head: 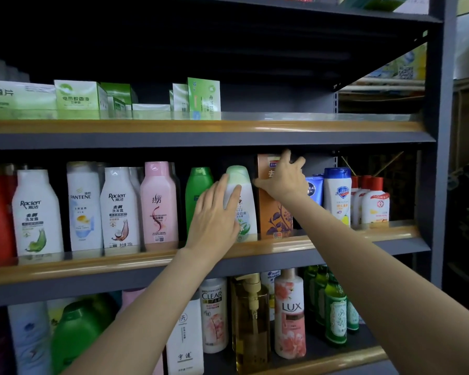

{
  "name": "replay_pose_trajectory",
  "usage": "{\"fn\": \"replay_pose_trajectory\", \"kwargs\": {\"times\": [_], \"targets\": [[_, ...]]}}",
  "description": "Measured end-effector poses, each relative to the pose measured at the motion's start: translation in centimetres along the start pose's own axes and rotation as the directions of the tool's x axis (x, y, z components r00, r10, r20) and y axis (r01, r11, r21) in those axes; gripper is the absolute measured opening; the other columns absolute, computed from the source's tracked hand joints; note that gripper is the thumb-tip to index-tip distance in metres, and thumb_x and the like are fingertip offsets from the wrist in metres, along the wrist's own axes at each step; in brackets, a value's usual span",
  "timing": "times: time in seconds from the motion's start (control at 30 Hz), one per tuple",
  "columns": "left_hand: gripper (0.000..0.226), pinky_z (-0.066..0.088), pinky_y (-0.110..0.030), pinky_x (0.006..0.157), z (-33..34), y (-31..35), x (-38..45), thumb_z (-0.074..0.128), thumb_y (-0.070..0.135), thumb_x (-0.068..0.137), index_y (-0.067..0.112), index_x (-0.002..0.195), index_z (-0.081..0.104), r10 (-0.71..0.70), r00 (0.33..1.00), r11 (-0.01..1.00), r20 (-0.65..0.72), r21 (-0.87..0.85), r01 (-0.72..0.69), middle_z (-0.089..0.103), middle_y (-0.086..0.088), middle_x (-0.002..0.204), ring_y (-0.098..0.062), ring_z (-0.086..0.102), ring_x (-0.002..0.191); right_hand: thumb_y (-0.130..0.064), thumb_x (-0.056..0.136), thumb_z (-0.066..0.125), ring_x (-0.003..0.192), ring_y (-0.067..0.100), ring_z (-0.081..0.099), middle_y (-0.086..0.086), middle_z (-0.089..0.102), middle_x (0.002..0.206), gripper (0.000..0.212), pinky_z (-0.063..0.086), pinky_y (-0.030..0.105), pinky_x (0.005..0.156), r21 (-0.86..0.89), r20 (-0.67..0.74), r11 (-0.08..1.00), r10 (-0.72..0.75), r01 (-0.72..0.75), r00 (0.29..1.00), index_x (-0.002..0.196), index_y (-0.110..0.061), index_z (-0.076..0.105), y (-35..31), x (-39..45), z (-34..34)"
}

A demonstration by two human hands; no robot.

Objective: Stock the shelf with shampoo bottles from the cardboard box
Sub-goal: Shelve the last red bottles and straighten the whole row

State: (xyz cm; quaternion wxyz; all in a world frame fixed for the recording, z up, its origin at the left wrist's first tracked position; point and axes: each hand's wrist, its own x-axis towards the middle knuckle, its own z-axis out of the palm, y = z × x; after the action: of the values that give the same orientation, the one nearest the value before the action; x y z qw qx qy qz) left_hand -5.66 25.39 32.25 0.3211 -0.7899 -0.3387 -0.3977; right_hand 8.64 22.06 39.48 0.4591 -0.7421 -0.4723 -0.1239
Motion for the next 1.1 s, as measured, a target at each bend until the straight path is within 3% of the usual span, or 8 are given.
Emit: {"fn": "replay_pose_trajectory", "kwargs": {"times": [0.33, 0.6, 0.67, 0.77, 0.83, 0.93, 1.0, 1.1], "targets": [[0.061, 0.051, -0.048, 0.085, -1.0, -3.1, -3.8, 0.07, 0.007, 0.063, 0.006, 0.122, 0.054, -0.127, 0.991, 0.991, 0.05, -0.046, 0.129, 0.052, -0.022, 0.129, -0.039, 0.056, 0.111, -0.031, 0.077, 0.072, 0.094, 0.038, 0.056, 0.017, 0.027, 0.134, 0.086, 0.036, 0.033, 0.064, 0.027, -0.102, 0.999, -0.03, 0.033, 0.994, 0.141, -0.011, 0.019, 0.1, -2.2, 0.3], [0.057, 0.051, -0.044, 0.087, -1.4, -5.3, -5.2, 0.066, 0.003, 0.069, 0.006, 0.123, 0.052, -0.149, 0.987, 0.981, 0.06, -0.116, 0.155, 0.048, -0.026, 0.13, -0.04, 0.056, 0.11, -0.026, 0.084, 0.06, 0.096, 0.04, 0.054, 0.017, 0.032, 0.13, 0.046, 0.034, 0.034, 0.061, 0.035, -0.3, 0.995, -0.079, 0.093, 0.951, 0.118, -0.004, 0.039, -0.6, -3.0, 0.0], [0.054, 0.05, -0.043, 0.088, -1.5, -5.5, -5.1, 0.064, 0.004, 0.072, 0.006, 0.124, 0.051, -0.153, 0.987, 0.976, 0.053, -0.147, 0.16, 0.048, -0.024, 0.131, -0.039, 0.055, 0.111, -0.025, 0.086, 0.057, 0.095, 0.037, 0.055, 0.016, 0.038, 0.125, 0.036, 0.036, 0.034, 0.063, 0.07, -0.345, 0.983, -0.134, 0.168, 0.929, 0.113, -0.005, 0.045, -1.5, -3.9, 0.0], [0.048, 0.047, -0.042, 0.092, -1.6, -5.8, -5.0, 0.06, 0.003, 0.076, 0.004, 0.123, 0.051, -0.173, 0.984, 0.959, 0.043, -0.218, 0.179, 0.047, -0.022, 0.131, -0.037, 0.052, 0.113, -0.024, 0.088, 0.054, 0.101, 0.027, 0.057, 0.008, 0.056, 0.115, 0.025, 0.042, 0.034, 0.079, 0.132, -0.251, 0.914, -0.344, 0.384, 0.905, 0.109, -0.01, 0.057, -4.4, -5.8, 1.1], [0.046, 0.045, -0.042, 0.094, -1.8, -6.0, -5.1, 0.057, 0.003, 0.077, 0.004, 0.123, 0.05, -0.184, 0.982, 0.948, 0.039, -0.256, 0.188, 0.046, -0.02, 0.132, -0.036, 0.05, 0.115, -0.026, 0.089, 0.055, 0.1, 0.026, 0.058, 0.008, 0.056, 0.118, 0.036, 0.043, 0.032, 0.079, 0.134, -0.1, 0.879, -0.447, 0.457, 0.889, 0.122, -0.013, 0.052, -6.5, -6.2, 2.3], [0.046, 0.042, -0.04, 0.098, -2.5, -6.5, -5.2, 0.052, 0.005, 0.083, 0.004, 0.128, 0.045, -0.212, 0.976, 0.927, 0.038, -0.308, 0.213, 0.041, -0.016, 0.135, -0.032, 0.044, 0.122, -0.033, 0.087, 0.06, 0.103, 0.033, 0.057, 0.015, 0.05, 0.125, 0.059, 0.046, 0.034, 0.078, 0.112, 0.097, 0.908, -0.415, 0.405, 0.905, 0.138, -0.018, 0.035, -8.9, -5.1, 3.8], [0.046, 0.039, -0.037, 0.098, -3.2, -6.9, -5.3, 0.048, 0.007, 0.086, 0.007, 0.131, 0.042, -0.227, 0.974, 0.915, 0.028, -0.336, 0.223, 0.039, -0.012, 0.137, -0.028, 0.041, 0.124, -0.037, 0.084, 0.064, 0.109, 0.033, 0.055, 0.016, 0.053, 0.125, 0.062, 0.045, 0.033, 0.077, 0.107, 0.168, 0.935, -0.351, 0.337, 0.921, 0.136, -0.017, 0.038, -9.5, -4.3, 4.3], [0.045, 0.036, -0.03, 0.094, -3.7, -7.5, -5.2, 0.046, 0.012, 0.089, 0.011, 0.134, 0.039, -0.274, 0.961, 0.892, 0.036, -0.363, 0.268, 0.039, -0.005, 0.138, -0.022, 0.041, 0.125, -0.035, 0.079, 0.07, 0.087, 0.029, 0.064, 0.013, 0.063, 0.11, 0.054, 0.053, 0.037, 0.064, 0.163, 0.198, 0.943, -0.319, 0.29, 0.927, 0.123, -0.015, 0.046, -9.4, -4.2, 4.4]]}}
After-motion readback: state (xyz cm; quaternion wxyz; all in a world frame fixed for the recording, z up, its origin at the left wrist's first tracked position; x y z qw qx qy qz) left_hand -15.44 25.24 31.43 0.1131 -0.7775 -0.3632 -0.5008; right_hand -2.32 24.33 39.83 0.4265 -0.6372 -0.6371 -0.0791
